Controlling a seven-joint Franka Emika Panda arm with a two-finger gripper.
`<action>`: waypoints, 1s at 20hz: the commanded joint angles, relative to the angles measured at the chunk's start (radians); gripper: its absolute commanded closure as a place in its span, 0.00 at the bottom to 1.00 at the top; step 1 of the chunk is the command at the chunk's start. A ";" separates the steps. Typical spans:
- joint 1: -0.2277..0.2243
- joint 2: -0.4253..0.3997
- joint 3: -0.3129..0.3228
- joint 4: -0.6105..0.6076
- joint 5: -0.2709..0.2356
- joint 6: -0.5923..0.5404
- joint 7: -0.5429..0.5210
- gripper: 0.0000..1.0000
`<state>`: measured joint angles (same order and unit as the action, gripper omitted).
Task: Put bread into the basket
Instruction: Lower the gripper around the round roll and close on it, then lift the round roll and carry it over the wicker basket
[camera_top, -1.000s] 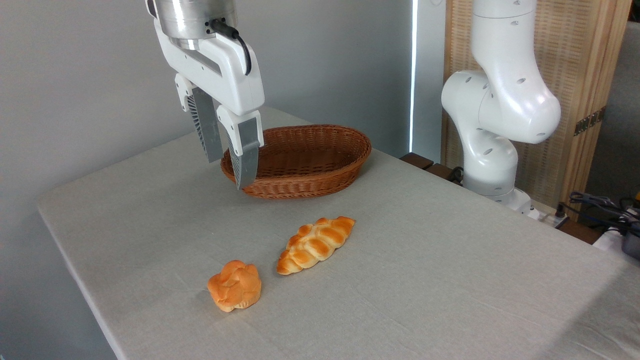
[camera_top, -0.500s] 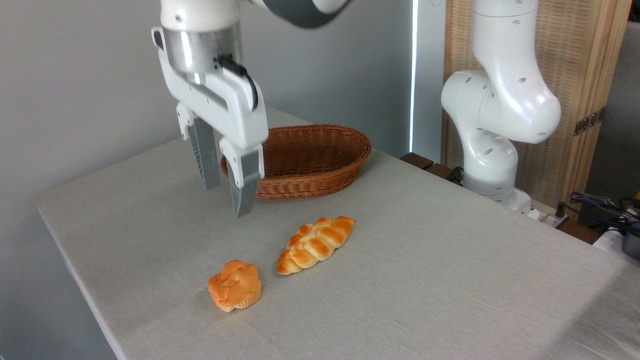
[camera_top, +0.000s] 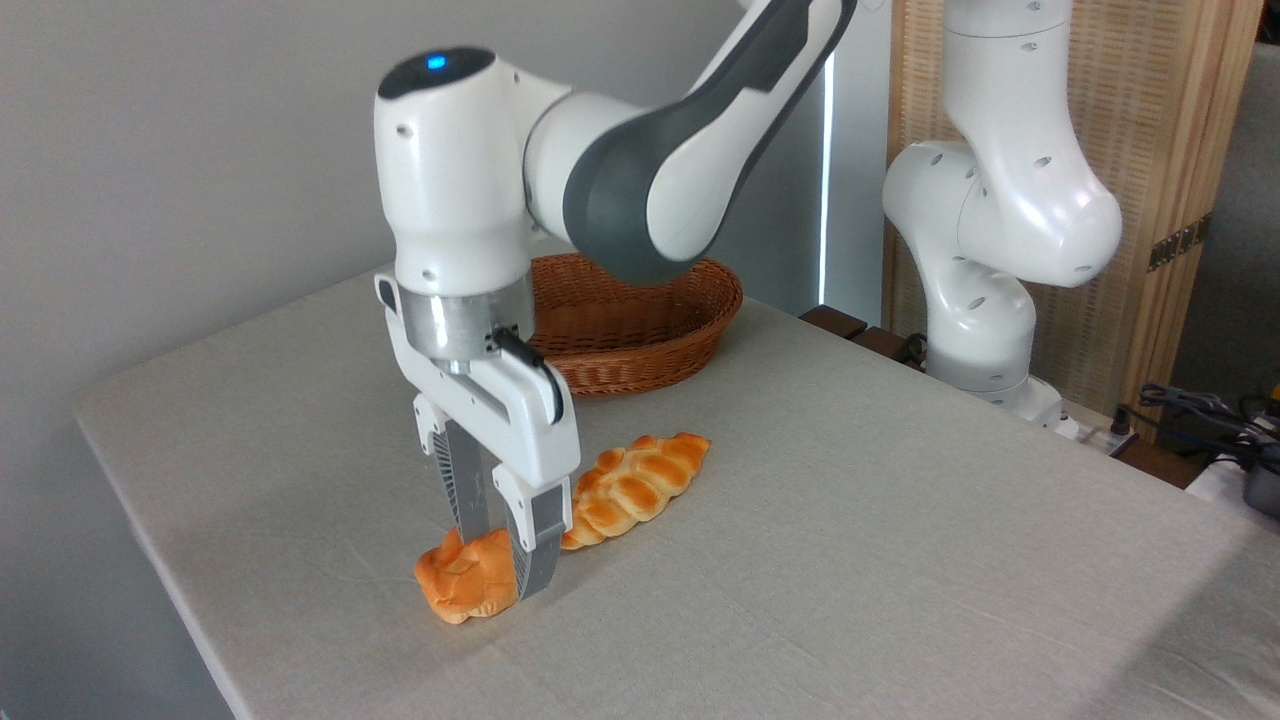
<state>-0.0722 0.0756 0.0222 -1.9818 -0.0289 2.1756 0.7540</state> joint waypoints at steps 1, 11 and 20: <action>-0.009 0.010 -0.002 -0.009 -0.037 0.032 -0.015 0.00; -0.020 0.052 -0.013 -0.006 -0.037 0.035 -0.007 0.90; -0.020 0.055 -0.013 -0.005 -0.039 0.035 -0.009 1.00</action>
<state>-0.0909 0.1157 0.0067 -1.9820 -0.0548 2.1892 0.7540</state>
